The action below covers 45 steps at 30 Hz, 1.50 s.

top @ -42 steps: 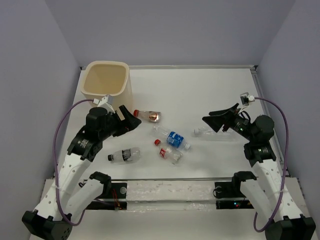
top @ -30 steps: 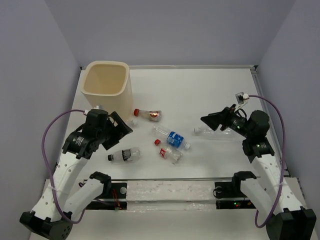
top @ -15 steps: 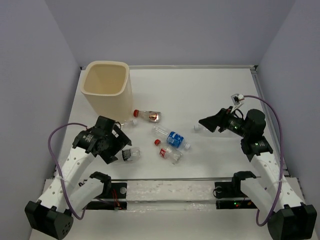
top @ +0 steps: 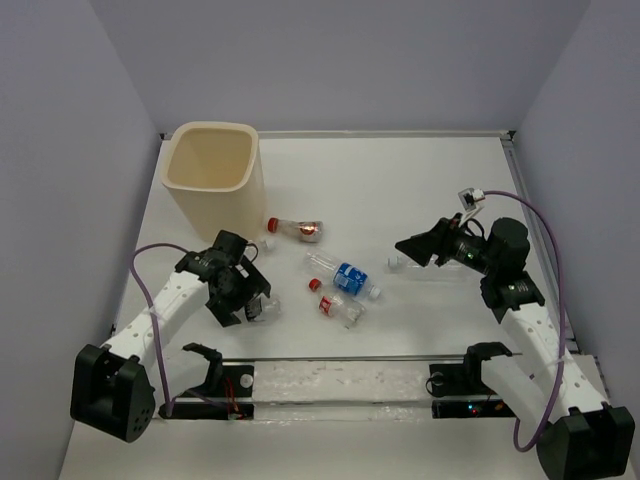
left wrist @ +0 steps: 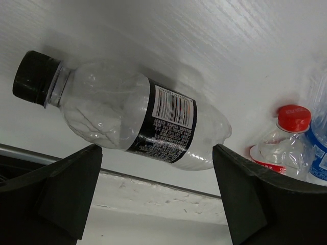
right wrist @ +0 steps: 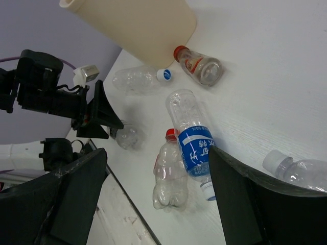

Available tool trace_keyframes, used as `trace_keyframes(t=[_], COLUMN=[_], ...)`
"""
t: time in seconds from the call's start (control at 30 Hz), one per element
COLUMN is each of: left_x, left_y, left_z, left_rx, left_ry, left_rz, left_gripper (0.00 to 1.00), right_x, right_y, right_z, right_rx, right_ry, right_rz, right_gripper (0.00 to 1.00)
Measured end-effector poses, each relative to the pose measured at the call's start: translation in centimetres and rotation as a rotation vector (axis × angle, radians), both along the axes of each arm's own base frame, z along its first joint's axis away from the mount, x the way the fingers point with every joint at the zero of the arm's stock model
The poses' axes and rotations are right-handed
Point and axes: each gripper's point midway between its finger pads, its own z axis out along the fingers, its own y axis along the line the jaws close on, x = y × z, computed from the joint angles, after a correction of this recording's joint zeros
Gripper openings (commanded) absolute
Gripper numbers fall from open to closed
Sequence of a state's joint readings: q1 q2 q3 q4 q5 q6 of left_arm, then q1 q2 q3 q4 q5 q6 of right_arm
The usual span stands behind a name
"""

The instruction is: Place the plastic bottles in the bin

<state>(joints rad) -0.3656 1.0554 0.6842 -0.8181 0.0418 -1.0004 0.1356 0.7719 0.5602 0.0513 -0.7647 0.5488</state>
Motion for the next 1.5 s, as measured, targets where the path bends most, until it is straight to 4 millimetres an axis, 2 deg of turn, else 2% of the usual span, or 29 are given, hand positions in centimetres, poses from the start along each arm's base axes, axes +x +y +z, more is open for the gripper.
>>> trace_keyframes(t=[0.4,0.53,0.7,0.8,0.97,1.1,1.2,1.27,1.3,1.37,1.4,1.47,1.5], left_x=[1.8,2.5,2.9,2.9,3.3,3.7,4.1,5.0,6.1,7.9,8.4,9.9,10.5], left_y=[0.4,0.0,-0.6,-0.7,-0.8,-1.4,-2.5,-3.7,-4.7,-5.6,-5.7,-5.7,-5.7], left_z=[-0.6,-1.0,-3.2,-3.7,-2.9,-1.3,1.5,4.9,8.4,13.9,15.6,21.3,23.4], left_rx=[0.048,0.052,0.071,0.070,0.058,0.037,0.022,-0.003,-0.029,-0.065,-0.072,-0.093,-0.091], left_ry=[-0.088,-0.094,-0.044,-0.044,-0.094,-0.174,-0.287,-0.398,-0.505,-0.681,-0.733,-0.908,-0.971], left_rz=[0.003,-0.009,-0.047,-0.060,-0.083,-0.126,-0.184,-0.216,-0.231,-0.229,-0.224,-0.197,-0.191], left_gripper=[0.99,0.97,0.74,0.65,0.45,0.45,0.46,0.46,0.46,0.47,0.47,0.47,0.47], right_x=[-0.4,-0.6,-0.7,-0.8,-0.6,-0.2,0.0,0.0,0.0,-0.1,-0.1,0.1,0.3], right_y=[0.6,0.8,0.8,0.8,0.7,0.7,1.1,1.9,2.5,4.1,5.3,7.1,8.0], right_z=[-0.3,-0.3,-0.2,0.0,-0.1,-1.1,-2.1,-2.7,-3.0,-3.9,-4.2,-5.2,-5.6], right_rx=[0.002,0.002,0.003,0.004,0.001,-0.016,-0.050,-0.084,-0.101,-0.154,-0.187,-0.252,-0.285], right_ry=[0.014,0.015,0.013,0.003,0.007,0.044,0.081,0.092,0.098,0.117,0.121,0.126,0.122], right_rz=[0.039,0.048,0.049,0.048,0.041,0.025,0.018,0.034,0.049,0.084,0.112,0.153,0.167], right_gripper=[0.86,0.86,0.86,0.85,0.85,0.86,0.86,0.87,0.88,0.92,0.94,0.96,0.96])
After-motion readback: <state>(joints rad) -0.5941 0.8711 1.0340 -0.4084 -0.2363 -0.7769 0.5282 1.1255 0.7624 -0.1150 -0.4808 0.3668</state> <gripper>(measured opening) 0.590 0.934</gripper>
